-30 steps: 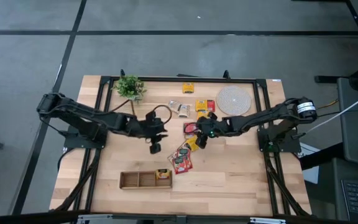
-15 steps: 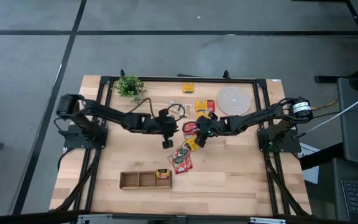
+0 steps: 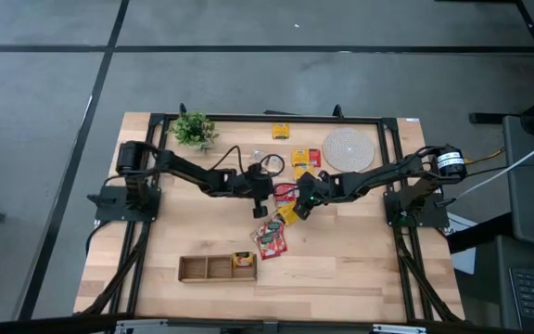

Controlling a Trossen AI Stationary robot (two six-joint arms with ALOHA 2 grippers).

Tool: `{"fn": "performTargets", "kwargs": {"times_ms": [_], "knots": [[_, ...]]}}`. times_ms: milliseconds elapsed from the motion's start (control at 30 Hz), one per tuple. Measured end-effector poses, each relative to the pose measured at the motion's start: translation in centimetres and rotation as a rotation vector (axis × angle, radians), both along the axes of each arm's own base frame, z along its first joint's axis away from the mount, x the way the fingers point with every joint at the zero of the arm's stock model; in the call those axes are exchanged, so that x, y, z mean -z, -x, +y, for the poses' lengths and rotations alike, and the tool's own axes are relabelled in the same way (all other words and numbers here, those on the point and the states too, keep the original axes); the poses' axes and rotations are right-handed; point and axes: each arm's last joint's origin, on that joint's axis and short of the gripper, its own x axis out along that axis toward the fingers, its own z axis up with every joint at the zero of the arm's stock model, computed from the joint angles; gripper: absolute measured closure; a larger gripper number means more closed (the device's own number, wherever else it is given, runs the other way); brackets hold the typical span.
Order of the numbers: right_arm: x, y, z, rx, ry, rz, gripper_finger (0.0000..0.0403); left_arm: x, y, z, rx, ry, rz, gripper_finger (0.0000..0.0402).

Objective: Pick & Place Tea
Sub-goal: Put the red tea bag into the middle section of the wooden organizer

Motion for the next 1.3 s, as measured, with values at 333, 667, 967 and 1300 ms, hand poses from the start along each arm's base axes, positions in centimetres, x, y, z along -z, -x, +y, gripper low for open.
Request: {"fn": "performTargets", "kwargs": {"times_ms": [333,667,967,1300], "knots": [[0.0,0.1,0.0,0.022,-0.013,0.000,0.0231,2.1,-0.4,0.2,0.024,-0.005,0.026,0.0399],[-0.4,-0.6,-0.4,0.040,-0.010,-0.079,0.0231,3.5,-0.2,0.2,0.021,0.016,0.104,0.0400],[-0.5,-0.7,-2.5,0.061,-0.097,-0.103,0.0231,3.5,0.0,0.2,0.017,0.027,0.111,0.0399],[-0.5,-0.5,-4.2,0.079,-0.164,-0.119,0.0231,3.5,0.0,0.1,0.020,0.027,0.110,0.0398]]}}
